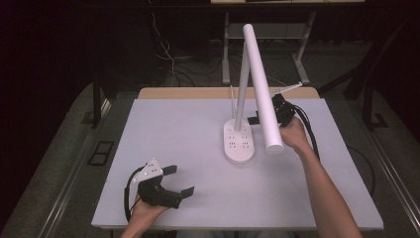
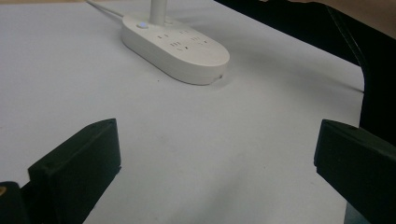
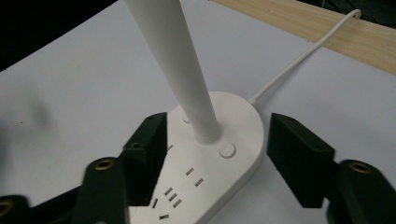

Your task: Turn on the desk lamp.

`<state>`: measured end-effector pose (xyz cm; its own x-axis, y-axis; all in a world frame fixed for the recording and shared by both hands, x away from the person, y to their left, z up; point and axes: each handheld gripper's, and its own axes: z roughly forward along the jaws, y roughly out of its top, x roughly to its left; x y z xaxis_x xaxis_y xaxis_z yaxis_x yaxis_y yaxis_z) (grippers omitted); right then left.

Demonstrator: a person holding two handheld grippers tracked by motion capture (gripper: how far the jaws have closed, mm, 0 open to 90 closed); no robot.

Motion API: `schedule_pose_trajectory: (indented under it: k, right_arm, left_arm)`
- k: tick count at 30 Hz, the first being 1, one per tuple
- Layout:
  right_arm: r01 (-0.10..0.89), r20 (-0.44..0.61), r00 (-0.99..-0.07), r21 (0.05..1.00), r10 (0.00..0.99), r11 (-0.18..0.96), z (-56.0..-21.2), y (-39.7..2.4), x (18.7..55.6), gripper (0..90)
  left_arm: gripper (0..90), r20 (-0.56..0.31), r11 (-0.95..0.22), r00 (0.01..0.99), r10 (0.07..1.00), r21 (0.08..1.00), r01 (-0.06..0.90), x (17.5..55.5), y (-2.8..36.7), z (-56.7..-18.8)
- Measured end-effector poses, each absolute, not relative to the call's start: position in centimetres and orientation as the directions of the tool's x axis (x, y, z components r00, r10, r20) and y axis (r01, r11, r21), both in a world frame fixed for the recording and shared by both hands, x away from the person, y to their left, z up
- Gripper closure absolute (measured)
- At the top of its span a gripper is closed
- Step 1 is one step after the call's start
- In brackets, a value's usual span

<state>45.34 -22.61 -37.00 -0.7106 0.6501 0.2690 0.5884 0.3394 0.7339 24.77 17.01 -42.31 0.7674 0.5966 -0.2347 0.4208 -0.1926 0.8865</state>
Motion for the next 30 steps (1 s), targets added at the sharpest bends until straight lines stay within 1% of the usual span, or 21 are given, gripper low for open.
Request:
schedule_pose_trajectory:
  k: [1, 4, 5, 6, 8, 9, 10, 14, 15, 17, 19, 30]
  right_arm:
    - [0.59, 0.274, -0.71, 0.734, 0.649, 0.336, -37.2, -22.6, 45.5, 45.8]
    - [0.596, 0.279, -0.707, 0.729, 0.65, 0.336, -37.6, -22.5, 45.8, 52.9]
    - [0.598, 0.28, -0.705, 0.729, 0.652, 0.333, -37.7, -22.5, 45.9, 55.0]
    - [0.598, 0.28, -0.705, 0.729, 0.652, 0.333, -37.7, -22.5, 45.9, 55.0]
    - [0.603, 0.287, -0.702, 0.727, 0.652, 0.33, -38.0, -22.4, 46.0, 59.8]
    - [0.601, 0.29, -0.706, 0.728, 0.647, 0.33, -38.2, -22.5, 46.2, 64.5]
    - [0.601, 0.29, -0.706, 0.728, 0.647, 0.33, -38.2, -22.5, 46.2, 64.5]
    - [0.611, 0.305, -0.7, 0.723, 0.646, 0.321, -38.7, -22.2, 46.4, 77.8]
    - [0.617, 0.306, -0.696, 0.718, 0.649, 0.323, -39.0, -22.1, 46.5, 83.8]
    - [0.621, 0.309, -0.695, 0.714, 0.649, 0.324, -39.3, -22.0, 46.7, 88.4]
    - [0.627, 0.308, -0.69, 0.707, 0.655, 0.327, -39.7, -21.9, 46.8, 89.6]
    - [0.652, 0.326, -0.676, 0.682, 0.66, 0.331, -41.9, -20.5, 47.3, 89.7]
  left_arm:
    - [0.0, -0.234, -0.193, 0.768, 0.597, 0.886, 0.42, 24.8, 17.0, -42.3]
    - [0.0, -0.234, -0.193, 0.768, 0.596, 0.887, 0.42, 24.8, 17.0, -42.3]
    - [0.0, -0.234, -0.193, 0.768, 0.596, 0.887, 0.42, 24.8, 17.0, -42.3]
    - [0.0, -0.234, -0.194, 0.768, 0.596, 0.886, 0.42, 24.8, 17.0, -42.3]
    - [0.0, -0.235, -0.193, 0.767, 0.597, 0.886, 0.421, 24.8, 17.0, -42.3]
    - [0.0, -0.235, -0.192, 0.767, 0.597, 0.886, 0.422, 24.8, 17.1, -42.3]
    - [0.0, -0.235, -0.192, 0.767, 0.598, 0.886, 0.421, 24.8, 17.1, -42.3]
    - [0.0, -0.233, -0.196, 0.767, 0.597, 0.886, 0.421, 24.8, 17.0, -42.3]
    - [0.0, -0.232, -0.197, 0.768, 0.596, 0.886, 0.42, 24.8, 17.0, -42.3]
    - [0.0, -0.233, -0.196, 0.768, 0.596, 0.886, 0.421, 24.8, 17.0, -42.3]
    - [0.0, -0.233, -0.196, 0.767, 0.598, 0.886, 0.421, 24.9, 17.1, -42.3]
    - [0.0, -0.235, -0.192, 0.761, 0.605, 0.884, 0.426, 25.0, 17.3, -42.4]
